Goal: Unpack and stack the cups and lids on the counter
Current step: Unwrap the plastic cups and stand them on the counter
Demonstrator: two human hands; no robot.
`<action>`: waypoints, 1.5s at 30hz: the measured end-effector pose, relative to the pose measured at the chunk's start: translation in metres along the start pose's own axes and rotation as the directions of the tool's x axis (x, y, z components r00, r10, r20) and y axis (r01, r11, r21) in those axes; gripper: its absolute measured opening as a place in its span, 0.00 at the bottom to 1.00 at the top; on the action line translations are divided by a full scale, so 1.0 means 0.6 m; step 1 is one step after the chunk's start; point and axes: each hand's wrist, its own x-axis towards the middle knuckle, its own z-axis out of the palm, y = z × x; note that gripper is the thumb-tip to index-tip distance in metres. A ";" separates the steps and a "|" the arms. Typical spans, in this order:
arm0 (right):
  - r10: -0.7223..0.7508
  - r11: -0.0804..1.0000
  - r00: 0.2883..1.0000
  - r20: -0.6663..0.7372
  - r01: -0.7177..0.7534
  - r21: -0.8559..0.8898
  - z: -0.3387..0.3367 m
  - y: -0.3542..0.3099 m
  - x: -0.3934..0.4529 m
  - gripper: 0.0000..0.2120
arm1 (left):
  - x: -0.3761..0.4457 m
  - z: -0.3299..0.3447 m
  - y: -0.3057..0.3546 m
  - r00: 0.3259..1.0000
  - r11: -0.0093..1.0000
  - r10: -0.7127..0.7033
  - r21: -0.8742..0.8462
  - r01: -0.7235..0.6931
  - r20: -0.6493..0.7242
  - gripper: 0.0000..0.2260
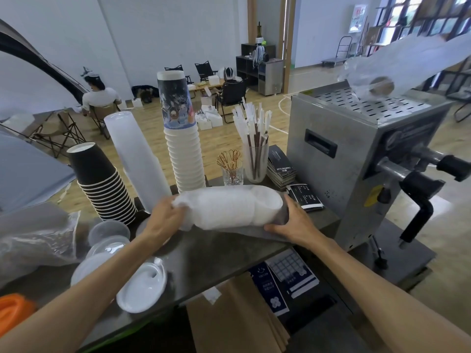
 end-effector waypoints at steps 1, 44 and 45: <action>0.002 1.000 1.000 0.000 -0.002 0.011 0.001 0.001 0.001 0.63 | -0.001 0.001 0.006 0.998 0.971 -0.062 -0.229 0.062 0.005 0.11; -0.391 0.910 0.844 -0.367 0.415 -0.015 0.090 -0.126 0.004 0.29 | 0.013 -0.057 -0.023 0.950 0.880 -0.302 -0.406 0.248 -0.075 0.07; -0.394 0.907 0.886 -0.244 0.417 0.049 0.099 -0.130 -0.004 0.33 | 0.017 -0.057 -0.014 0.946 0.840 -0.319 -0.480 0.253 -0.059 0.04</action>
